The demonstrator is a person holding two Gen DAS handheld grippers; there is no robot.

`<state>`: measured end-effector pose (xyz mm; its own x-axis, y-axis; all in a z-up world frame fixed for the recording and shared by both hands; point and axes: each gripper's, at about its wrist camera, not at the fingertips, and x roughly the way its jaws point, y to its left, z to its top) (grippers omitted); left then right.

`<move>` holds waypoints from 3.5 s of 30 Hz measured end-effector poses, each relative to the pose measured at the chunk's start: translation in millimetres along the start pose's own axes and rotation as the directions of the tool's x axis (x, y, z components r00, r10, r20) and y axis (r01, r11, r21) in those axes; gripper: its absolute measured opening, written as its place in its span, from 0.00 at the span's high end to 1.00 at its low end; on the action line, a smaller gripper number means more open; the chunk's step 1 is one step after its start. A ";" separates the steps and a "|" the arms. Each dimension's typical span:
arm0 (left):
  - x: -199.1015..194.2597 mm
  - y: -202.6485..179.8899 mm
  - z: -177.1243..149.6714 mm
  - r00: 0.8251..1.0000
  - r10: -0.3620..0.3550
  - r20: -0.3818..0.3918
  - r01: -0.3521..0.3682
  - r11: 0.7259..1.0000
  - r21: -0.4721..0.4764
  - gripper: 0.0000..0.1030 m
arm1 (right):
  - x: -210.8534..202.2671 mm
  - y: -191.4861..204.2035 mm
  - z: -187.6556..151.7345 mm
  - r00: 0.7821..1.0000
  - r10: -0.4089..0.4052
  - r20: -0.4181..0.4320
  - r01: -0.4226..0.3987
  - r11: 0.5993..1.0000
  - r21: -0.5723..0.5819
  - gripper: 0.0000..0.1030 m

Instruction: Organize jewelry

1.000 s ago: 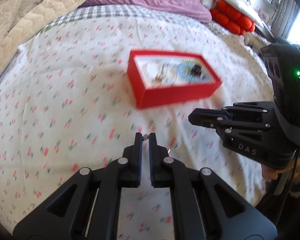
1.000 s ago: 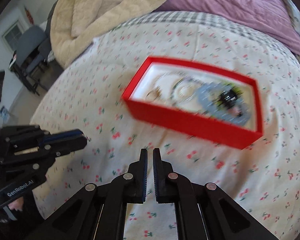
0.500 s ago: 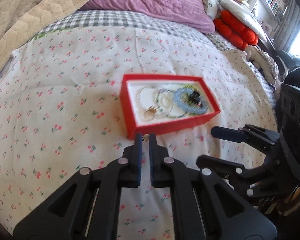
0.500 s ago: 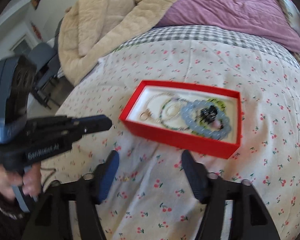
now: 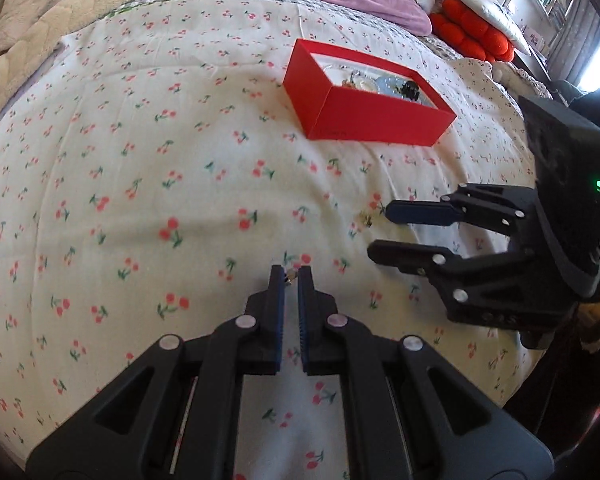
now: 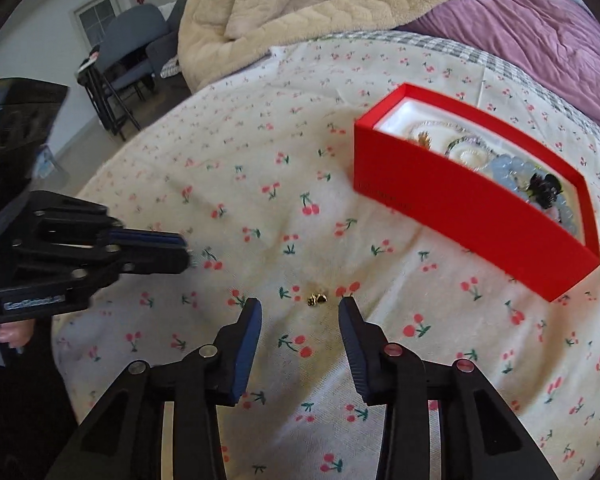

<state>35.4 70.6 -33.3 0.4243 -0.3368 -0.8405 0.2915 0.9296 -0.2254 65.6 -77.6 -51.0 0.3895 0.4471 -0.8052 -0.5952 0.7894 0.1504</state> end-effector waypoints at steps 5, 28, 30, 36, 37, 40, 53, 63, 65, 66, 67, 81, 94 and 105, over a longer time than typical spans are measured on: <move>2.1 -0.1 -8.8 1.000 -0.005 0.004 0.005 1.000 0.003 0.93 | 16.1 1.9 6.4 0.999 -0.045 -0.006 0.045 0.999 0.008 0.69; -12.2 2.7 28.1 0.997 -0.003 0.074 0.006 0.999 -0.035 0.93 | -28.9 -26.9 23.9 0.995 -0.066 0.070 0.057 0.991 0.122 0.93; -13.1 0.4 36.4 0.997 -0.003 0.081 0.006 0.999 -0.036 0.93 | -36.0 -29.6 27.4 0.994 -0.072 0.087 0.060 0.990 0.129 0.93; -9.6 -15.8 63.9 0.994 -0.014 0.105 0.018 0.999 -0.032 0.93 | -59.0 -43.1 41.5 0.986 -0.093 0.135 0.072 0.985 0.157 0.93; -8.3 -20.6 69.7 0.994 -0.023 0.110 0.026 0.999 -0.027 0.93 | -62.3 -47.2 44.7 0.985 -0.100 0.141 0.076 0.983 0.166 0.93; -2.8 -32.9 85.9 0.992 -0.041 0.123 0.043 0.999 -0.015 0.93 | -68.3 -61.7 53.7 0.981 -0.115 0.154 0.082 0.974 0.209 0.93; 45.4 -60.1 144.1 0.986 -0.106 0.130 0.104 0.994 0.017 0.93 | -68.7 -123.9 68.2 0.978 -0.105 0.178 0.024 0.913 0.406 0.92; 43.0 -54.7 156.9 0.984 -0.107 0.143 0.108 0.994 0.002 0.60 | -78.6 -139.4 69.0 0.979 -0.072 0.193 -0.025 0.888 0.460 0.61; 37.2 -53.8 154.0 0.986 -0.085 0.140 0.086 0.996 0.000 0.55 | -85.7 -140.1 65.3 0.975 -0.082 0.207 -0.025 0.885 0.465 0.42; 34.9 -53.6 152.8 0.987 -0.071 0.142 0.072 0.997 0.002 0.48 | -89.4 -139.9 63.6 0.973 -0.086 0.213 -0.023 0.886 0.463 0.42; 31.9 -53.7 150.4 0.989 -0.049 0.143 0.049 0.999 0.003 0.40 | -93.5 -138.4 62.0 0.974 -0.094 0.205 -0.010 0.890 0.456 0.42; 22.8 -67.7 103.2 0.983 0.185 0.012 -0.183 0.979 -0.085 0.01 | -114.2 -100.1 19.0 0.966 -0.260 -0.006 0.244 0.897 0.370 0.15; -8.9 -97.1 51.8 0.965 0.261 0.000 -0.260 0.961 -0.093 0.01 | -139.1 -61.6 -26.9 0.932 -0.355 -0.073 0.360 0.882 0.303 0.00; -25.5 -93.5 18.3 0.953 0.304 0.016 -0.300 0.948 -0.103 0.01 | -128.7 -36.6 -52.0 0.911 -0.393 -0.126 0.413 0.877 0.245 0.00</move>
<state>13.0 -10.5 18.2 0.5067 -0.0411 -0.8612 0.0604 0.9981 -0.0121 0.7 -185.9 17.2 0.5005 0.0440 -0.8646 -0.1890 0.9802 -0.0596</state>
